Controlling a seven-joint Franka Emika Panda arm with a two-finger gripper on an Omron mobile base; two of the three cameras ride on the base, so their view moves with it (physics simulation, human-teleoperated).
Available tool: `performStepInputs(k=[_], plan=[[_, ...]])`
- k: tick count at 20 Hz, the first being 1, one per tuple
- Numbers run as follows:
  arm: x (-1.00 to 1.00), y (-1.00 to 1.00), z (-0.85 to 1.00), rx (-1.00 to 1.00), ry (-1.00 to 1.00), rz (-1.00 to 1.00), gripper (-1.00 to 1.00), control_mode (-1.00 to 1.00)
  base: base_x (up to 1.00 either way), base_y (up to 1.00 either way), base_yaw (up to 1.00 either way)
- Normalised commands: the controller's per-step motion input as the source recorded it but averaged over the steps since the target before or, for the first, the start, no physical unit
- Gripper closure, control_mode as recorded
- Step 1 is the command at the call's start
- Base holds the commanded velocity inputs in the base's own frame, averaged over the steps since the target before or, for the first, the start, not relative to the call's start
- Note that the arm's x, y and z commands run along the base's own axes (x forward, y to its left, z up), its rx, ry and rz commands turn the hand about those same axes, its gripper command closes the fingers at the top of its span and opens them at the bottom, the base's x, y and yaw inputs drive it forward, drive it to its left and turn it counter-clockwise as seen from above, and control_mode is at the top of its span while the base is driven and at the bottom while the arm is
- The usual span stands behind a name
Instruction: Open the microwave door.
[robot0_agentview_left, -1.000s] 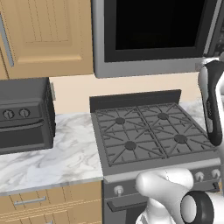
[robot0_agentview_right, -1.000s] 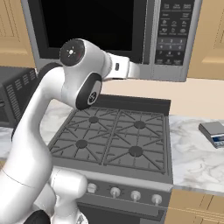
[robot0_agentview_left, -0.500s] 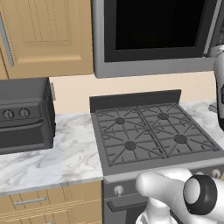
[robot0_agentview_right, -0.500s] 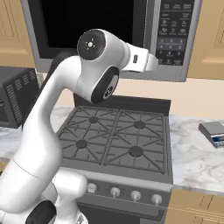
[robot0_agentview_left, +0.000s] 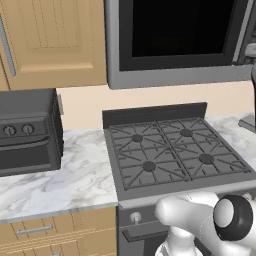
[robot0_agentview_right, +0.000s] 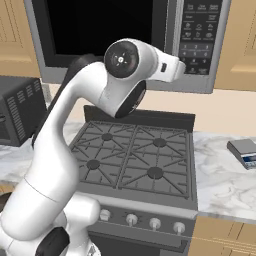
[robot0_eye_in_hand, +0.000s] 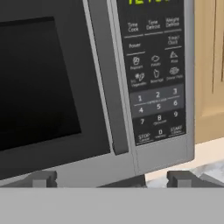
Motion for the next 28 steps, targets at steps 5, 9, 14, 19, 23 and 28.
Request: performStepInputs(k=[5,9,14,19,23,28], plan=[[0.48,0.0,-0.03,0.0,-0.03,0.06,-1.0,-1.0,0.0,0.0,0.0],[0.56,-0.1,-0.02,0.0,0.0,0.06,-1.0,-1.0,0.0,0.0,0.0],[0.51,-0.29,0.0,0.03,0.0,0.06,-1.0,-1.0,0.0,0.0,0.0],[0.56,-0.19,-0.03,0.01,0.0,0.05,-1.0,-1.0,0.0,0.0,0.0],[0.63,-0.05,-0.16,0.0,0.0,0.04,-1.0,-1.0,0.0,0.0,0.0],[0.6,-0.08,-0.21,0.0,0.0,0.05,-1.0,-1.0,0.0,0.0,0.0]])
